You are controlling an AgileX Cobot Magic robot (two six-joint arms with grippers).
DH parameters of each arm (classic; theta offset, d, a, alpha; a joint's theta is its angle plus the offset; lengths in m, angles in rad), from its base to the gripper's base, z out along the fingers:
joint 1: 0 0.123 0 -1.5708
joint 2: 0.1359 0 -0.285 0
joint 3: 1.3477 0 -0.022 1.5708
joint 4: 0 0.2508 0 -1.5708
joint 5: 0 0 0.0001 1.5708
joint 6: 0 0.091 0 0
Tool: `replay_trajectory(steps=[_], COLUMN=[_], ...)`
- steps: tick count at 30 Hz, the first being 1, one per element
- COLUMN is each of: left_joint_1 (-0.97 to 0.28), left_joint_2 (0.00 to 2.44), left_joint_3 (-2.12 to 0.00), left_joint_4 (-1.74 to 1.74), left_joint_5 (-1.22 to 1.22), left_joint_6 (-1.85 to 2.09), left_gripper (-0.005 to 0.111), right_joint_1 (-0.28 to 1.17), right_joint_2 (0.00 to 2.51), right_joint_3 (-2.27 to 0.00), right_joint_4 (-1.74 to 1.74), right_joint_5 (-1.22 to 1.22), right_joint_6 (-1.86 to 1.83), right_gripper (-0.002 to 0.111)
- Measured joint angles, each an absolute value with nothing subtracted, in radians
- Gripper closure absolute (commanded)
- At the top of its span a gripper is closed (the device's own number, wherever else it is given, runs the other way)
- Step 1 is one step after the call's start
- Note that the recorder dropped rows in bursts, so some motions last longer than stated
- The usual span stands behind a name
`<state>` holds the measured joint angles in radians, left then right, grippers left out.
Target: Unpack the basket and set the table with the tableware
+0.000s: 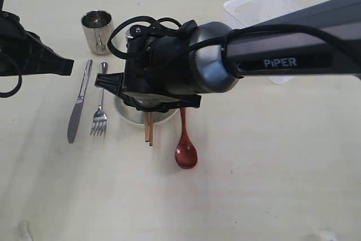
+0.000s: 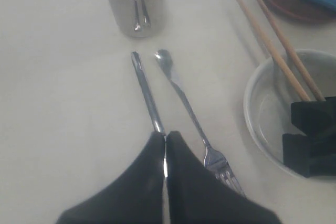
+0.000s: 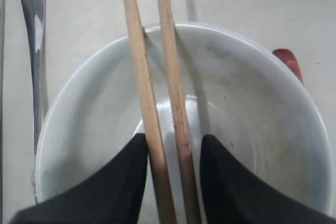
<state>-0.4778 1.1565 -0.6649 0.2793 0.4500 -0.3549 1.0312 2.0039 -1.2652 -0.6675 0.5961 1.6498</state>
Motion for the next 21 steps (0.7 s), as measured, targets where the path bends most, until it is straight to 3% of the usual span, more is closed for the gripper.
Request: replay_trajectory(steps=[3,10,21], left_joint_1=[-0.478,-0.478,-0.478], left_joint_2=[1.157,1.157,1.157], left_joint_3=[-0.665,-0.665,-0.665], left_joint_4=[0.279,0.279,0.279], left_joint_5=[0.450,0.450,0.450], left_joint_6=[-0.355,-0.355,-0.355], left_gripper=[0.106,0.106,0.106], right_joint_1=[1.031,1.031,1.031], right_joint_2=[2.004,2.004,2.004], right_joint_3=[-1.265,-1.265,-1.265], right_joint_4=[-0.668,-0.669,-0.666], right_joint_5=[0.596,0.596,0.553], right_joint_6=[1.652,1.660,1.614], right_gripper=[0.078,0.107,0.107])
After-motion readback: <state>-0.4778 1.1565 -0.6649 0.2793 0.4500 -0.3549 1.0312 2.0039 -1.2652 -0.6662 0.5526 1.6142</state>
